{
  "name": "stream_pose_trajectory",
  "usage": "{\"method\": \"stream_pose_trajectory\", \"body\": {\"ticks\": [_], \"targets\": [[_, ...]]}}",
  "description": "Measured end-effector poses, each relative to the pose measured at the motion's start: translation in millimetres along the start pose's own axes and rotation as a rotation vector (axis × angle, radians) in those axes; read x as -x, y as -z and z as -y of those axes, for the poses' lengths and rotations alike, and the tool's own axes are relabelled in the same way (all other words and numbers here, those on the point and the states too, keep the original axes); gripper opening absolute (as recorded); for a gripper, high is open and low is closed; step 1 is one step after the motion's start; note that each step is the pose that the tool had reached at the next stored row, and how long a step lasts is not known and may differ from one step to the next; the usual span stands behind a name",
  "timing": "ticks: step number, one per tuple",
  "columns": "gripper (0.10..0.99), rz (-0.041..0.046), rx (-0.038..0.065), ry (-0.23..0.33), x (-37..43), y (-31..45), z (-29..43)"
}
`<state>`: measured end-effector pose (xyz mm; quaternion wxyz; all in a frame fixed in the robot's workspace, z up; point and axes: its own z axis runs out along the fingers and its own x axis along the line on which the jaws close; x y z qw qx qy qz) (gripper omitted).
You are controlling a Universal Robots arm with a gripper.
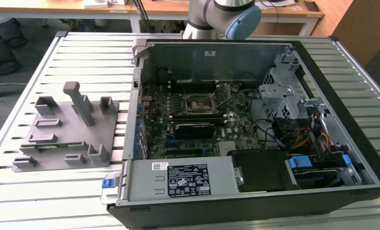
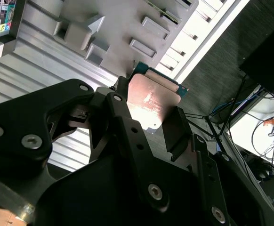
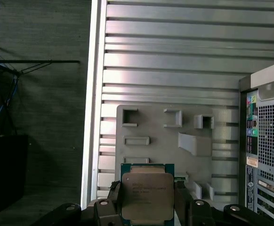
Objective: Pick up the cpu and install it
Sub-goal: 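Pick up the cpu and move it towards the insertion slot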
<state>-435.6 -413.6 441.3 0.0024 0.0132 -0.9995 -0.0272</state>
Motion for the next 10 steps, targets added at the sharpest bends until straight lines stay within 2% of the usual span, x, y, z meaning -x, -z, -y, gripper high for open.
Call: {"method": "stream_pose_trajectory", "body": {"ticks": [10], "targets": [[0.537, 0.0001, 0.0, 0.0, 0.0, 5.9, -0.4]]}}
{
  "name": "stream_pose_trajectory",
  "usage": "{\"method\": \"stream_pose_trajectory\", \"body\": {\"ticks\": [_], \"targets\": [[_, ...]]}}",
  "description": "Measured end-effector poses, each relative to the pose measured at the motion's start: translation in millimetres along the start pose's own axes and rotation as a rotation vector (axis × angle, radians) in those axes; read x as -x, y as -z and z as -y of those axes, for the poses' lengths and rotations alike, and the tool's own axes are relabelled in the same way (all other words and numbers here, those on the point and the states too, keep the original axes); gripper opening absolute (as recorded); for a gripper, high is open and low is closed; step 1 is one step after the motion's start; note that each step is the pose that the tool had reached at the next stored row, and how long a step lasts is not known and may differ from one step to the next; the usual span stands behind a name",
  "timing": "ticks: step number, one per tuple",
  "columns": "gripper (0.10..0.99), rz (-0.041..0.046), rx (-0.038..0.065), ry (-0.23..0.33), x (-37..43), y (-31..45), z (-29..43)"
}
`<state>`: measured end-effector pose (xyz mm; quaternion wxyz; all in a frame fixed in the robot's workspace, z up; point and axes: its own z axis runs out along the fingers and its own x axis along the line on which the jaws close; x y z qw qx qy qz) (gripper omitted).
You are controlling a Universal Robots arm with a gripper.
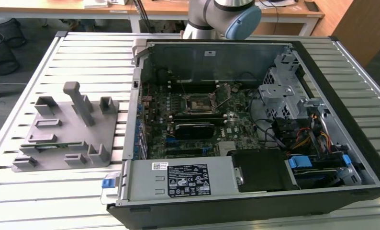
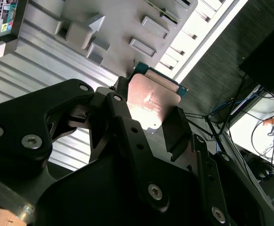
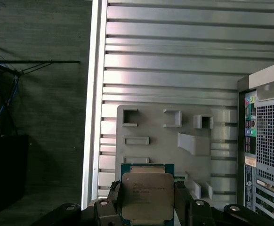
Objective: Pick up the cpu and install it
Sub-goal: 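Pick up the cpu and move it towards the insertion slot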
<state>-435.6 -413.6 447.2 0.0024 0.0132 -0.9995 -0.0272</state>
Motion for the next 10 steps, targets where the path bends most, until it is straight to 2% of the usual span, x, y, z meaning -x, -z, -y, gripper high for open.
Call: {"method": "stream_pose_trajectory", "body": {"ticks": [10], "targets": [[0.537, -0.0001, 0.0, 0.0, 0.0, 2.9, -0.2]]}}
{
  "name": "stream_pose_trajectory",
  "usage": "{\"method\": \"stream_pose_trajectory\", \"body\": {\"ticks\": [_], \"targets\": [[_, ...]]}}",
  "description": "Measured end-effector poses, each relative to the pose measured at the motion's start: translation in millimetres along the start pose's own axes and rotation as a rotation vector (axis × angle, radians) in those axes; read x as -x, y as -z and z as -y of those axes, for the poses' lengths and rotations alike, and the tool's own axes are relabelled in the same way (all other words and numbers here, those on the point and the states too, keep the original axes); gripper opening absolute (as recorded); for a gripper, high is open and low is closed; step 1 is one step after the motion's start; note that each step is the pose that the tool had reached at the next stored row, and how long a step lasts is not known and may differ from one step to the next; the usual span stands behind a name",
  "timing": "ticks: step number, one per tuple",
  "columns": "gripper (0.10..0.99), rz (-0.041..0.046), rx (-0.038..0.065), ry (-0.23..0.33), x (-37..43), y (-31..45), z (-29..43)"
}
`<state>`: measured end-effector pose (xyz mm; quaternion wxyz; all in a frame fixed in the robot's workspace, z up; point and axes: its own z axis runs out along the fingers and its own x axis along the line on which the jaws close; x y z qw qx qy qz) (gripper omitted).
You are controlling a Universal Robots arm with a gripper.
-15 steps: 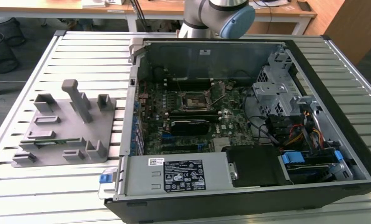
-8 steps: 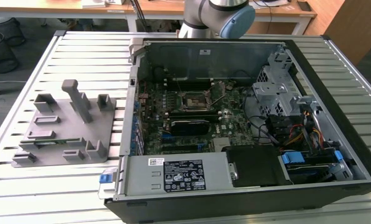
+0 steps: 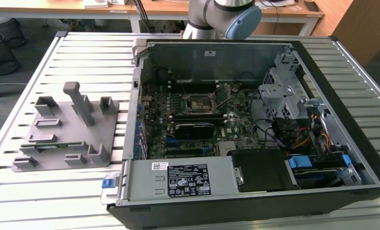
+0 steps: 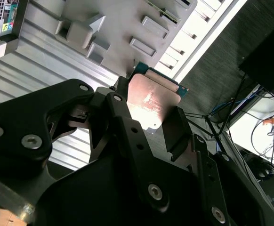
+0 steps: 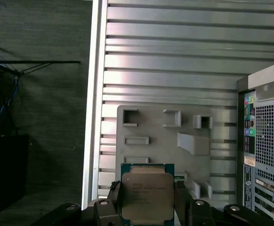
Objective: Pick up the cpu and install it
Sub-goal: 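Pick up the cpu and move it towards the insertion slot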
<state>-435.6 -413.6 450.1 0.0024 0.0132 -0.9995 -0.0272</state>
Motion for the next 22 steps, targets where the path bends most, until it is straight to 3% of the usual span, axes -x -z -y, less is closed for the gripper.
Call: {"method": "stream_pose_trajectory", "body": {"ticks": [22], "targets": [[0.537, 0.0, 0.0, 0.0, 0.0, 10.5, -0.6]]}}
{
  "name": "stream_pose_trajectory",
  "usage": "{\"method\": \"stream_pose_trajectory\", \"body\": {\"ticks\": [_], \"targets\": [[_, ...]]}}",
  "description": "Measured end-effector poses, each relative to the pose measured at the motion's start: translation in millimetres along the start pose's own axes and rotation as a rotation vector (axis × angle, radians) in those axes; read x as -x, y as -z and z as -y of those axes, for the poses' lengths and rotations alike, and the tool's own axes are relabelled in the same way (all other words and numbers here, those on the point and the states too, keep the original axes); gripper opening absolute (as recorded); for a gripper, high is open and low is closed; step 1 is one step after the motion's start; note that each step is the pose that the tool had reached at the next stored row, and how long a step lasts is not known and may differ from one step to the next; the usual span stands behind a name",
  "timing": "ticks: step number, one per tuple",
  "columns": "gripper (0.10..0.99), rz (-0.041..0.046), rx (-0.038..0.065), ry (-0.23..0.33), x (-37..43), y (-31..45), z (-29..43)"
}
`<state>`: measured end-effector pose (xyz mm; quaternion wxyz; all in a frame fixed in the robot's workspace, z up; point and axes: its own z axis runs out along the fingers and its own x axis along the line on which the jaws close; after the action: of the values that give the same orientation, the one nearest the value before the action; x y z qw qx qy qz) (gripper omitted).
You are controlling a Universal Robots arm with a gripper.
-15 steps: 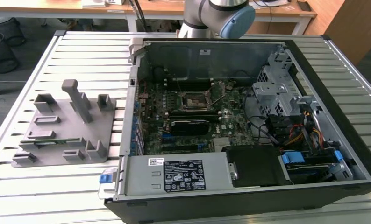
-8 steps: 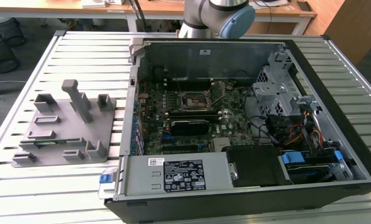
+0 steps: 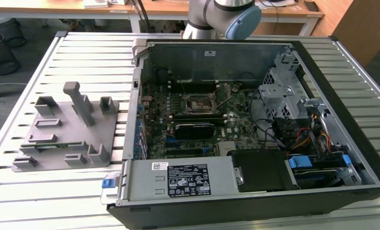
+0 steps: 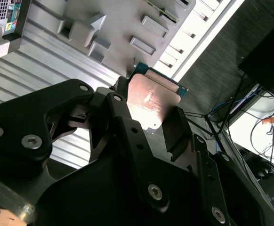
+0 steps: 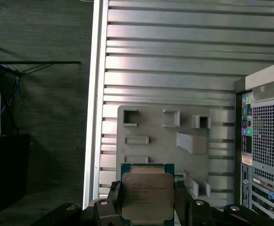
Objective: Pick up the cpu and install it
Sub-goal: 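Pick up the cpu and move it towards the insertion slot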
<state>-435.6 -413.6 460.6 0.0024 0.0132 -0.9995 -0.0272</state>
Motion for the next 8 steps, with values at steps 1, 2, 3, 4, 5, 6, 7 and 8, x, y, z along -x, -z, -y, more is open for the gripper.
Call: {"method": "stream_pose_trajectory", "body": {"ticks": [1, 2, 3, 4, 5, 6, 7, 8], "targets": [[0.537, 0.0, 0.0, 0.0, 0.0, 0.2, 0.0], [0.537, 0.0001, 0.0, 0.0, 0.0, 0.2, 0.0], [0.537, 0.0002, 0.0, 0.0, 0.1, 0.1, 0.1], [0.537, -0.0001, 0.0, 0.0, 0.2, 0.2, 0.7], [0.537, -0.0002, 0.0, 0.0, 0.6, 0.1, 1.8], [0.537, 0.0, 0.0, 0.0, 1.0, -0.1, 3.0], [0.537, 0.0001, 0.0, 0.0, 1.8, -0.2, 4.2], [0.537, 0.0001, 0.0, 0.0, 2.6, -0.2, 5.5]]}}
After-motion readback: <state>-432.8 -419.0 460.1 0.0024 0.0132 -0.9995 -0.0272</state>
